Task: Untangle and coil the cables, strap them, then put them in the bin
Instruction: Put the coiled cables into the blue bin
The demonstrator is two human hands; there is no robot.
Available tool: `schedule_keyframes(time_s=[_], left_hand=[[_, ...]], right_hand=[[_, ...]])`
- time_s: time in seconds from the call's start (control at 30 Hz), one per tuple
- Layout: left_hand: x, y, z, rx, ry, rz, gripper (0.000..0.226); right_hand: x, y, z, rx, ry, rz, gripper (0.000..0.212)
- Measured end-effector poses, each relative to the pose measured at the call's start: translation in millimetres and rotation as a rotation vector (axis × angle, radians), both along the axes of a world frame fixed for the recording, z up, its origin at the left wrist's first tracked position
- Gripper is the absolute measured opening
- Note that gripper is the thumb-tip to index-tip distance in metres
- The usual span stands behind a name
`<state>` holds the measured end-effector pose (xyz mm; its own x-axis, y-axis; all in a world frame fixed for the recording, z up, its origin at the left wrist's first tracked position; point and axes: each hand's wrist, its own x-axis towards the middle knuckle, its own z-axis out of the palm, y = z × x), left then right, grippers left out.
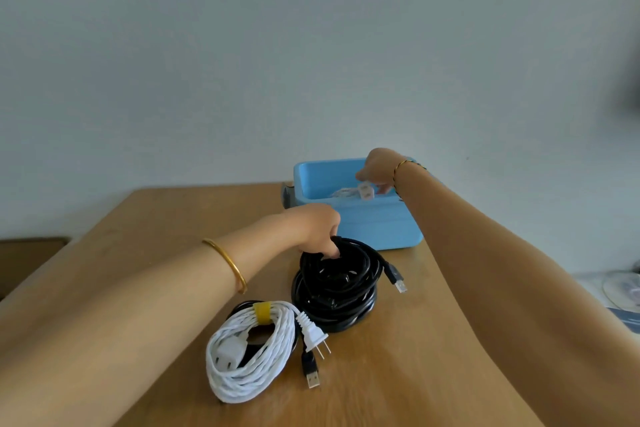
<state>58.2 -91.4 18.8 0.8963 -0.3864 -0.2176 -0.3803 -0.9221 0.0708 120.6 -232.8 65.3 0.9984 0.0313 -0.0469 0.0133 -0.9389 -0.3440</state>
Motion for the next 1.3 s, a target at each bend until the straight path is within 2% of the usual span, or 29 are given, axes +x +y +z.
schedule_keyframes(time_s=[0.13,0.2,0.3,0.43,0.53,0.63,0.67,0.7,0.73,0.77,0.87,0.93,1.0,1.13,1.3], left_hand=[[-4,4,12,-0.064,0.016,-0.005,0.027],[-7,6,16,-0.09,-0.005,-0.009,0.029],[-11,9,20,-0.16,-0.03,-0.021,0.026],[-13,12,34,-0.238,-0.012,0.009,0.024],[-9,15,52,-0.326,0.027,0.111,0.023],[-2,23,73,-0.496,0.036,0.267,0.021],[2,26,77,-0.568,0.037,0.323,0.02],[7,29,79,-0.648,0.034,0.384,0.019],[13,31,78,-0.73,0.027,0.445,0.017],[20,30,75,-0.802,0.015,0.502,0.015],[37,22,57,-0.937,-0.022,0.634,0.016],[42,14,47,-0.972,-0.024,0.69,0.016],[45,7,42,-0.995,-0.015,0.732,0.016],[49,0,43,-1.011,0.024,0.755,0.013],[54,-4,44,-0.986,0.041,0.77,0.014]], right_hand=[[-3,-3,6,0.291,0.0,0.011,0.021],[-10,-1,5,0.3,-0.005,0.062,0.009],[-23,1,2,0.133,0.033,0.169,0.03],[-28,4,0,0.168,0.038,0.211,0.049],[-26,-4,6,0.38,-0.183,0.118,0.044],[-27,-32,6,0.592,-0.592,-0.131,0.03],[-31,-42,2,0.636,-0.676,-0.206,0.024],[-38,-50,-3,0.654,-0.678,-0.243,0.017],[-46,-55,-10,0.641,-0.585,-0.237,0.013],[-55,-56,-19,0.596,-0.408,-0.201,0.014],[-78,-46,-48,0.37,0.164,0.0,0.031],[-85,-33,-68,0.275,0.319,0.083,0.048],[-86,-22,-83,0.264,0.365,0.108,0.054],[-88,-13,-92,0.275,0.338,0.107,0.027],[-94,-23,-77,0.158,0.195,0.069,0.018]])
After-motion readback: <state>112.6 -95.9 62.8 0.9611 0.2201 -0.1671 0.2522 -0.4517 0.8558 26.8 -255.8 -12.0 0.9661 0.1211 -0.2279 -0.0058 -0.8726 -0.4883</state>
